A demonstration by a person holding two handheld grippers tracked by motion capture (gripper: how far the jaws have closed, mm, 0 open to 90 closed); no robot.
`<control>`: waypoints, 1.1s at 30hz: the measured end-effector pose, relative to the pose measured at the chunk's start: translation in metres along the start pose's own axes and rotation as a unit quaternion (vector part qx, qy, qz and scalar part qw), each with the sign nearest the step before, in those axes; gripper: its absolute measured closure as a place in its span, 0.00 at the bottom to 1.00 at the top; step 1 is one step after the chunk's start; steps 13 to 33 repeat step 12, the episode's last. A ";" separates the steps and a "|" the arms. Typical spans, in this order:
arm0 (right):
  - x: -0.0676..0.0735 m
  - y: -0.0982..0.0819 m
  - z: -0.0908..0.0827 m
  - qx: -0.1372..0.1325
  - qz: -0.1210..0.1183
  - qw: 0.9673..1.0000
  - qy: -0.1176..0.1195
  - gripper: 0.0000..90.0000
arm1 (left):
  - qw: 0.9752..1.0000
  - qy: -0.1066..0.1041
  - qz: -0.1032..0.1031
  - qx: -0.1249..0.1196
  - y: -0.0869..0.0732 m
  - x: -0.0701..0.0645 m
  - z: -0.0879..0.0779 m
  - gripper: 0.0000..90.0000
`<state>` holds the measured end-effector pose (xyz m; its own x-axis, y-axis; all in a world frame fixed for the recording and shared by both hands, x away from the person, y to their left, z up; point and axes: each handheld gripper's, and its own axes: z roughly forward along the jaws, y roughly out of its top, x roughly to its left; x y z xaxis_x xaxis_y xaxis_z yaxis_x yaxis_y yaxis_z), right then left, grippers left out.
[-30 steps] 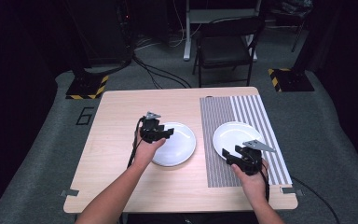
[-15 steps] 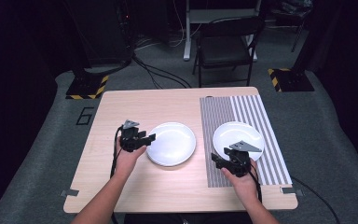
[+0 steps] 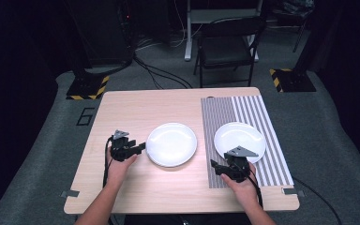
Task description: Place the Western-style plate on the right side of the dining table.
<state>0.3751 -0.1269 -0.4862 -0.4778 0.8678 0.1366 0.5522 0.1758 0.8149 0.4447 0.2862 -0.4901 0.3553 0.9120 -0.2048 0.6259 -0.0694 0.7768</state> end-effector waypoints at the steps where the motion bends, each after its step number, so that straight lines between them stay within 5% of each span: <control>1: 0.000 -0.001 0.001 0.001 -0.001 1.000 0.000 0.38 | 1.000 0.005 -0.001 -0.001 -0.001 0.002 -0.001 0.50; 10: 0.004 -0.006 0.007 0.003 -0.033 0.999 -0.001 0.33 | 0.999 0.036 0.009 0.007 -0.011 0.013 -0.002 0.48; 33: 0.004 -0.009 0.008 0.002 -0.036 0.999 -0.001 0.33 | 0.999 0.038 0.007 0.001 -0.011 0.015 -0.003 0.47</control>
